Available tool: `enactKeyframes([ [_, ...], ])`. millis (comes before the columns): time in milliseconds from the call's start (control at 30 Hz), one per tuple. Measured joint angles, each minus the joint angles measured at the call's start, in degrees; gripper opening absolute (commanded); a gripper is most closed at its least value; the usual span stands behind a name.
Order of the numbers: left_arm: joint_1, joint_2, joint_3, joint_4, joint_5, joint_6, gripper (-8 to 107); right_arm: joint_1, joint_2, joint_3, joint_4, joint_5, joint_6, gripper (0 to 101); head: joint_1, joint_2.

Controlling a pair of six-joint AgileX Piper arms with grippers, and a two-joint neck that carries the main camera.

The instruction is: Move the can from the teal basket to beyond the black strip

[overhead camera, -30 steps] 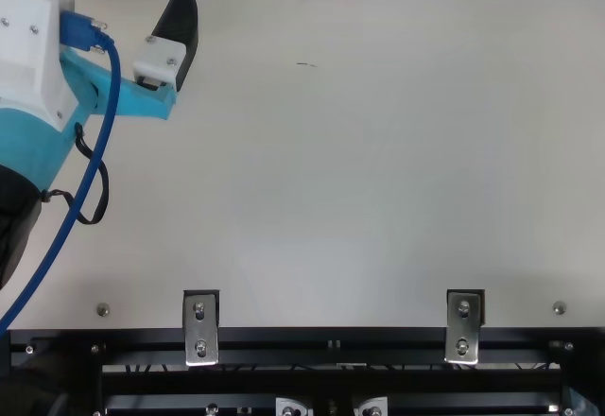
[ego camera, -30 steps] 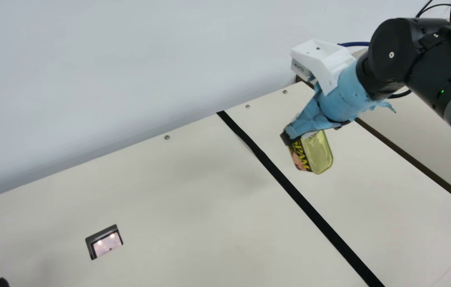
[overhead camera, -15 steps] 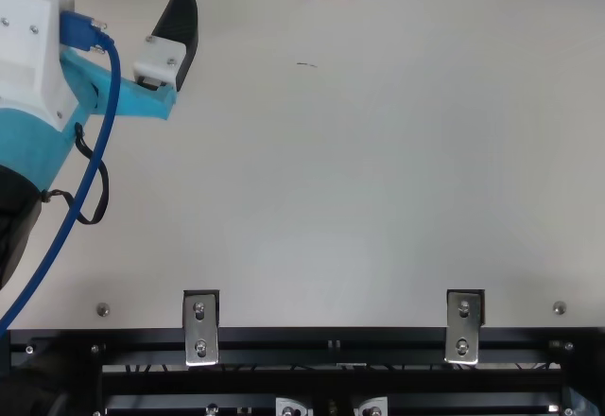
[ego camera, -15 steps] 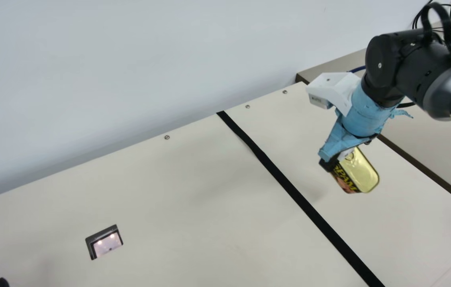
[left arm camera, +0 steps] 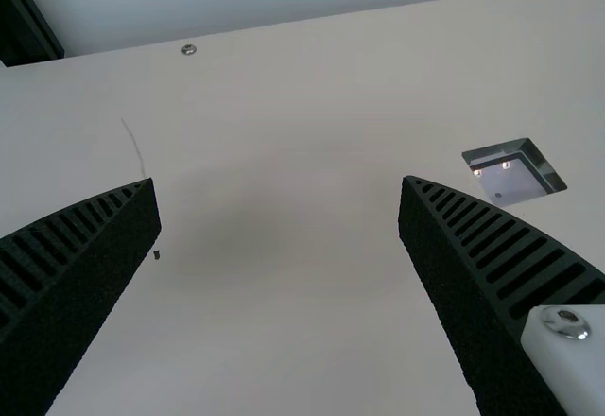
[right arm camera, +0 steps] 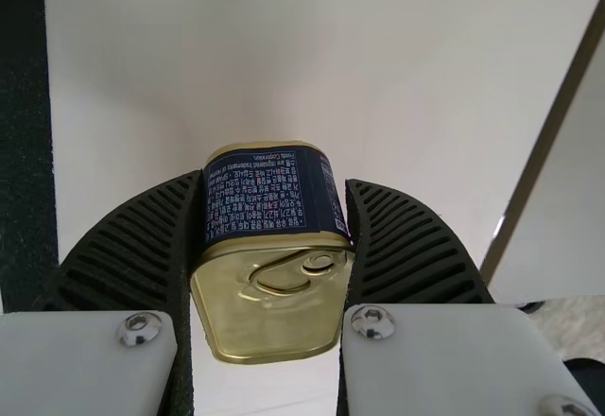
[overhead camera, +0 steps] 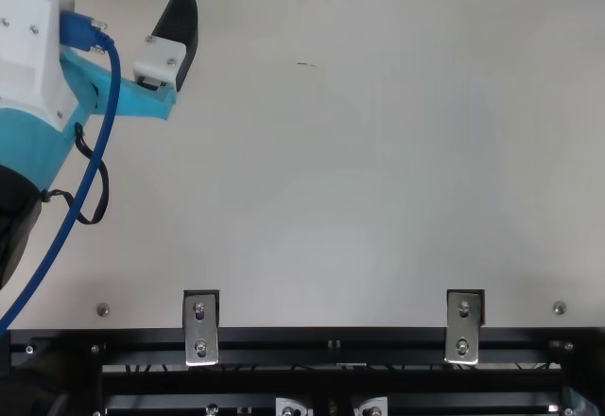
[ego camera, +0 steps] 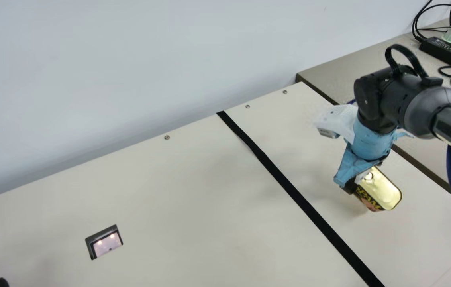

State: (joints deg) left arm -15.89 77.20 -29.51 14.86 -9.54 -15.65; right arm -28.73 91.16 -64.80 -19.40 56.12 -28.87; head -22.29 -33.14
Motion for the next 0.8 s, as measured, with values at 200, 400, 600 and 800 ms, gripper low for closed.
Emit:
enactKeyframes([
  [200,0.0,0.0,0.0,0.0,0.0,0.0,90,-1.0,0.1,2.6,1.0,-3.1,1.5,101,0.3,0.3],
  [400,0.0,0.0,0.0,0.0,0.0,0.0,90,-1.1,-1.9,1.9,5.6,-4.5,0.1,101,0.0,0.0],
  [600,0.0,0.0,0.0,0.0,0.0,0.0,90,1.9,-5.7,-2.2,15.9,-5.3,-3.4,101,0.0,0.3],
  [800,0.0,0.0,0.0,0.0,0.0,0.0,90,7.1,-8.7,-5.5,27.9,-8.3,-4.8,101,0.0,0.3],
])
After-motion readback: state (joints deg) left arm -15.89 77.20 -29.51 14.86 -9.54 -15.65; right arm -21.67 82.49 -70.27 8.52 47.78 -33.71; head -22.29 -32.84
